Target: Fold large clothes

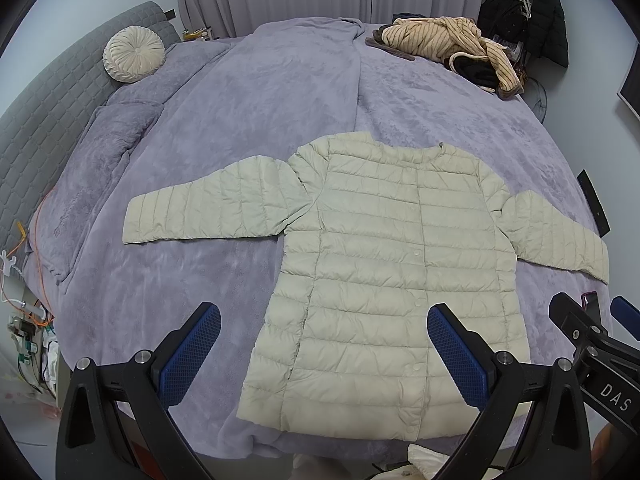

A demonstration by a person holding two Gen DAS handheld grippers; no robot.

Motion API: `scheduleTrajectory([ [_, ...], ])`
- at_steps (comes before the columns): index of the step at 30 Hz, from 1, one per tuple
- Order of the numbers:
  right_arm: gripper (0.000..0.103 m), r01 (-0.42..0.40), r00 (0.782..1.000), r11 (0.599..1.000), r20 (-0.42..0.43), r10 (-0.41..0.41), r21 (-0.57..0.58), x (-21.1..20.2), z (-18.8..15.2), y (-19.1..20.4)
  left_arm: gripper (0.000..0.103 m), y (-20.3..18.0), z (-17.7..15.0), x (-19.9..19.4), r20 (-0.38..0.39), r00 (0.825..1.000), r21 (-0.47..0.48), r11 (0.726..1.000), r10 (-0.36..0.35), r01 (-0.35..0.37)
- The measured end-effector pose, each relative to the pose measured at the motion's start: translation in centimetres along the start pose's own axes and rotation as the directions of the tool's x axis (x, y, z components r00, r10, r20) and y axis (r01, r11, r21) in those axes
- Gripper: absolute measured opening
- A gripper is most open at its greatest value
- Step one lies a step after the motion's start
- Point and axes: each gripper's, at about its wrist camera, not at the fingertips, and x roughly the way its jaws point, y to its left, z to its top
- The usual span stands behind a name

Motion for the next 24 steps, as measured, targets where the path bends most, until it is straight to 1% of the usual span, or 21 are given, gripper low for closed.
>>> scheduleTrajectory([
  [12,0.103,0.0,1.0,1.0,-0.002,0.0,0.0,0.1,0.1,0.0,0.103,-0.1,0.1,0.0,-0.002,1.0,-0.001,1.0,-0.001,0.001],
  [17,0.103,0.002,1.0,1.0,-0.004,-0.002,-0.003,0.1,0.1,0.2,0.103,0.4,-0.4,0.3,-0.009,1.0,-0.007,1.0,-0.005,0.005],
  [21,0.103,0.006,1.0,1.0,-0.009,-0.006,-0.011,0.4,-0.4,1.6,0.103,0.6,-0.3,0.9,-0.019,1.0,-0.013,1.0,-0.012,0.012],
  [24,0.103,0.009,1.0,1.0,-0.014,-0.009,-0.011,0.7,-0.5,1.9,0.103,0.9,0.0,1.1,-0.031,0.999,-0.018,1.0,-0.022,0.021],
])
